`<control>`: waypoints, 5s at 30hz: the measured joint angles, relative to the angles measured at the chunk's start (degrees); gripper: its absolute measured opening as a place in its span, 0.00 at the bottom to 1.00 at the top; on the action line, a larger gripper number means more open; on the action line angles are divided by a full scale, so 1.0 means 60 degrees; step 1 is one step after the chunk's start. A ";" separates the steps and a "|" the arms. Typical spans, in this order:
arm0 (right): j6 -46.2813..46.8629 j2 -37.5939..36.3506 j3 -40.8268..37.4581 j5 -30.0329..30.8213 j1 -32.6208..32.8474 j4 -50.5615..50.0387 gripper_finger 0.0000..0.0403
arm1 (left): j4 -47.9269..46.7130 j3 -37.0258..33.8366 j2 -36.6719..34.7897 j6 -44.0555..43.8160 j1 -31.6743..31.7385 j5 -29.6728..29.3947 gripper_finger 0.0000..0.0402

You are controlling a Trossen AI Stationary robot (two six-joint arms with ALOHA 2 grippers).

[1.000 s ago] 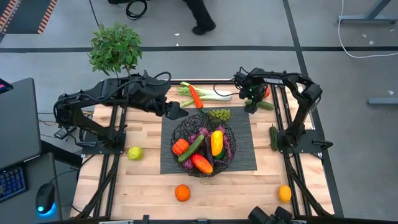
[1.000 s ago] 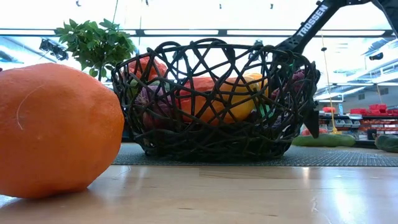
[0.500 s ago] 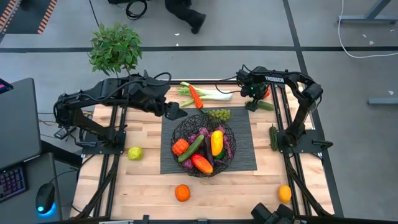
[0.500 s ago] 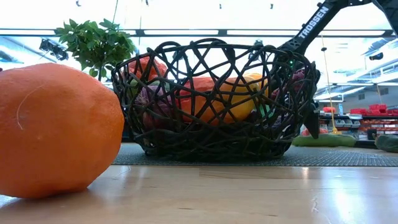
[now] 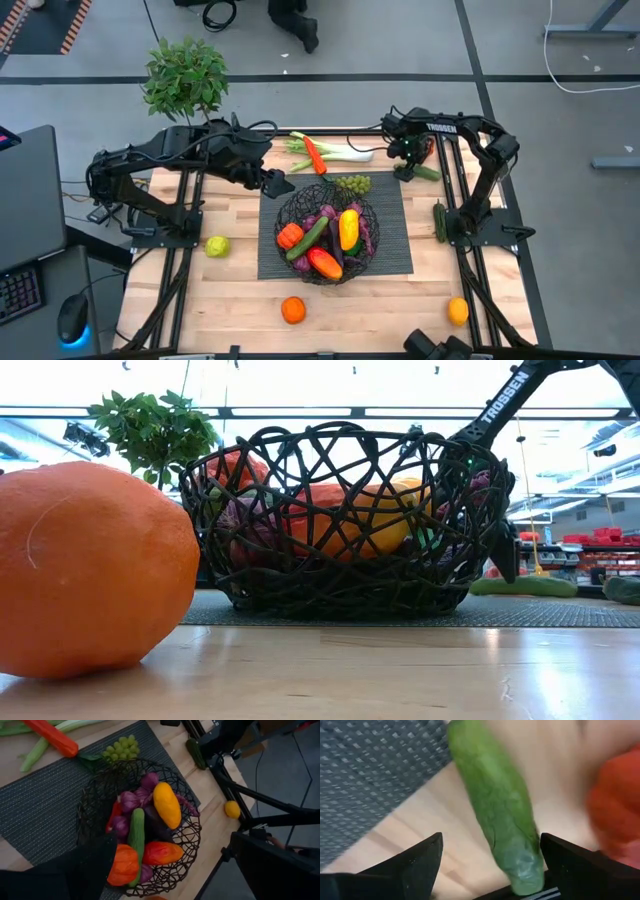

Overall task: Build produce basket
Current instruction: Put the green cucumber into the black wire basket, then put the green chili pepper into the black wire basket

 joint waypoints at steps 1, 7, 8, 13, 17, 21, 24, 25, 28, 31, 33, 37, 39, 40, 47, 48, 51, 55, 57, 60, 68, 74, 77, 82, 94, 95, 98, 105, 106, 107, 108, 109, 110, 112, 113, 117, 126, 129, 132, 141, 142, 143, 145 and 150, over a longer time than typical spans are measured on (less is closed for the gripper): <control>0.0162 0.0000 -0.0028 -0.0152 0.0067 -0.0042 0.82 | 0.0003 0.0000 0.0000 -0.0004 0.0000 0.0000 0.99; 0.0273 -0.0004 -0.0212 -0.0176 0.0555 -0.0113 0.66 | 0.0002 0.0000 0.0000 -0.0007 0.0000 0.0000 0.99; 0.0261 -0.0004 -0.0238 -0.0161 0.0598 -0.0110 0.63 | 0.0003 0.0000 0.0000 -0.0007 -0.0002 0.0000 0.99; 0.0137 -0.0004 -0.0267 -0.0148 0.0629 -0.0100 0.49 | 0.0004 0.0000 0.0000 -0.0007 0.0000 0.0000 0.99; -0.0059 -0.0004 -0.0267 -0.0024 0.0592 -0.0102 0.37 | 0.0004 0.0000 0.0000 -0.0011 -0.0004 0.0000 0.99; -0.0071 -0.0062 -0.0266 -0.0153 0.0533 -0.0250 0.29 | 0.0005 0.0000 0.0000 -0.0053 -0.0001 0.0000 0.99; -0.0067 -0.0258 -0.0077 -0.0457 0.0534 -0.0645 0.28 | 0.0004 0.0000 0.0000 -0.0075 -0.0002 0.0000 0.99; -0.0061 -0.0363 0.0057 -0.0503 0.0540 -0.0789 0.28 | 0.0007 0.0000 0.0000 -0.0052 0.0000 0.0000 0.99; 0.0118 -0.0867 0.0592 -0.0787 0.0599 -0.1279 0.28 | 0.0007 0.0000 0.0000 -0.0005 0.0001 0.0000 0.99; 0.0735 -0.1537 0.1342 -0.1597 0.0716 -0.1675 0.28 | 0.0007 0.0000 0.0000 -0.0002 0.0072 0.0001 0.99; 0.1398 -0.2049 0.1814 -0.2493 0.0890 -0.1839 0.28 | 0.0005 0.0000 0.0000 0.0000 0.0130 -0.0004 0.99; 0.2710 -0.2987 0.2505 -0.4230 0.1634 -0.1654 0.28 | 0.0011 0.0000 0.0000 0.0573 0.0328 -0.0032 0.99; 0.3379 -0.3344 0.2720 -0.4808 0.2217 -0.1381 0.28 | 0.0021 0.0000 0.0000 0.1078 0.0452 -0.0209 0.99; 0.3743 -0.3503 0.2796 -0.4990 0.2530 -0.1148 0.28 | 0.0039 0.0000 0.0000 0.1257 0.0520 -0.0305 0.99; 0.6635 -0.4011 0.2851 -0.5238 0.4963 0.1303 0.28 | 0.0201 0.0000 0.0004 0.1527 0.1114 -0.0721 0.99; 0.6995 -0.3966 0.2851 -0.5238 0.5278 0.1642 0.28 | 0.0200 0.0000 0.0002 0.1529 0.1168 -0.0718 0.99; 0.7923 -0.3807 0.2851 -0.4994 0.6078 0.2502 0.29 | 0.0198 0.0000 0.0004 0.1714 0.1200 -0.0700 0.99; 0.8844 -0.3676 0.2851 -0.3926 0.6834 0.3142 0.34 | 0.0193 0.0000 0.0004 0.1609 0.1180 -0.0681 0.99; 0.9218 -0.3618 0.2851 -0.3492 0.7068 0.3248 0.39 | 0.0207 0.0000 0.0007 0.1498 0.1187 -0.0685 0.99; 0.9587 -0.3498 0.2851 -0.3354 0.7316 0.3294 0.47 | 0.0233 0.0000 0.0009 0.1465 0.1188 -0.0685 0.99; 1.0325 -0.3340 0.2847 -0.3211 0.7843 0.3289 0.73 | 0.0244 0.0000 0.0015 0.1421 0.1070 -0.0667 0.99; 1.0880 -0.3472 0.2852 -0.2573 0.7946 0.0552 0.80 | 0.0240 0.0000 0.0015 0.1421 0.0636 -0.0648 0.99; 1.0964 -0.3442 0.2847 -0.1356 0.8025 -0.1806 0.79 | 0.0184 0.0000 0.0015 0.1443 0.0456 -0.0651 0.99; 1.1780 -0.3367 0.2501 0.0729 0.8259 -0.3685 0.79 | 0.0010 0.0000 0.0015 0.1226 0.0274 -0.0685 0.99; 1.2155 -0.3370 -0.0270 0.0733 0.8056 -0.2548 0.77 | -0.0077 0.0000 0.0080 0.0856 0.0115 -0.0800 0.99; 1.2288 -0.3373 -0.0484 0.0733 0.8003 -0.2448 0.77 | -0.0135 0.0000 0.0080 0.0783 0.0105 -0.0798 0.99; 1.2979 -0.3375 -0.1112 0.0785 0.7840 -0.2386 0.77 | -0.0171 0.0000 0.0080 0.0675 0.0098 -0.0794 0.99; 1.3714 -0.3382 -0.2380 0.0726 0.7501 -0.1938 0.76 | -0.0171 0.0000 0.0156 0.0334 0.0102 -0.0794 0.99; 1.3709 -0.3394 -0.2513 0.0722 0.7479 -0.1828 0.76 | -0.0171 0.0002 0.0170 0.0286 0.0102 -0.0796 0.99; 1.3707 -0.3399 -0.2651 0.0700 0.7466 -0.1718 0.76 | -0.0171 0.0000 0.0191 0.0281 0.0102 -0.0791 0.99; 1.3705 -0.3399 -0.2799 0.0673 0.7440 -0.1609 0.76 | -0.0175 0.0000 0.0207 0.0284 0.0102 -0.0790 0.99; 1.3673 -0.3399 -0.2925 0.0619 0.7400 -0.1566 0.76 | -0.0175 0.0000 0.0208 0.0281 0.0102 -0.0790 0.99; 1.3607 -0.3402 -0.3065 0.0529 0.7351 -0.1476 0.76 | -0.0171 0.0000 0.0202 0.0281 0.0102 -0.0790 0.99; 1.3378 -0.3402 -0.3367 0.0209 0.7251 -0.1166 0.76 | -0.0171 0.0000 0.0193 0.0247 0.0106 -0.0792 0.99; 1.3270 -0.3402 -0.3516 0.0050 0.7199 -0.1093 0.76 | -0.0173 0.0000 0.0195 0.0239 0.0106 -0.0790 0.99; 1.3031 -0.3406 -0.3925 -0.0345 0.7025 -0.0640 0.76 | -0.0175 0.0000 0.0194 0.0237 0.0106 -0.0790 0.99; 1.3234 -0.3413 -0.3892 -0.0189 0.6335 -0.0703 0.76 | -0.0230 0.0000 0.0197 -0.0014 0.0106 -0.0789 0.99; 1.3411 -0.3413 -0.3892 -0.0046 0.6196 -0.0705 0.76 | -0.0292 0.0000 0.0193 -0.0014 0.0106 -0.0790 0.99; 1.3778 -0.3413 -0.3892 0.0223 0.6055 -0.0700 0.76 | -0.0333 0.0000 0.0194 -0.0023 0.0106 -0.0787 0.99; 1.3989 -0.3413 -0.3888 0.0266 0.5223 -0.0637 0.76 | -0.0324 0.0000 0.0197 -0.0011 0.0106 -0.0790 0.99; 1.3952 -0.3413 -0.3886 0.0227 0.5157 -0.0622 0.76 | -0.0324 0.0000 0.0194 -0.0011 0.0106 -0.0790 0.99; 1.3895 -0.3413 -0.3885 0.0167 0.5092 -0.0582 0.76 | -0.0324 0.0000 0.0194 -0.0007 0.0106 -0.0790 0.99; 1.3588 -0.3413 -0.3881 0.0097 0.4955 -0.0420 0.76 | -0.0324 0.0000 0.0194 -0.0007 0.0106 -0.0788 0.99; 1.2967 -0.3413 -0.3871 -0.0486 0.4549 -0.0358 0.76 | -0.0321 0.0000 0.0195 0.0049 0.0106 -0.0789 0.99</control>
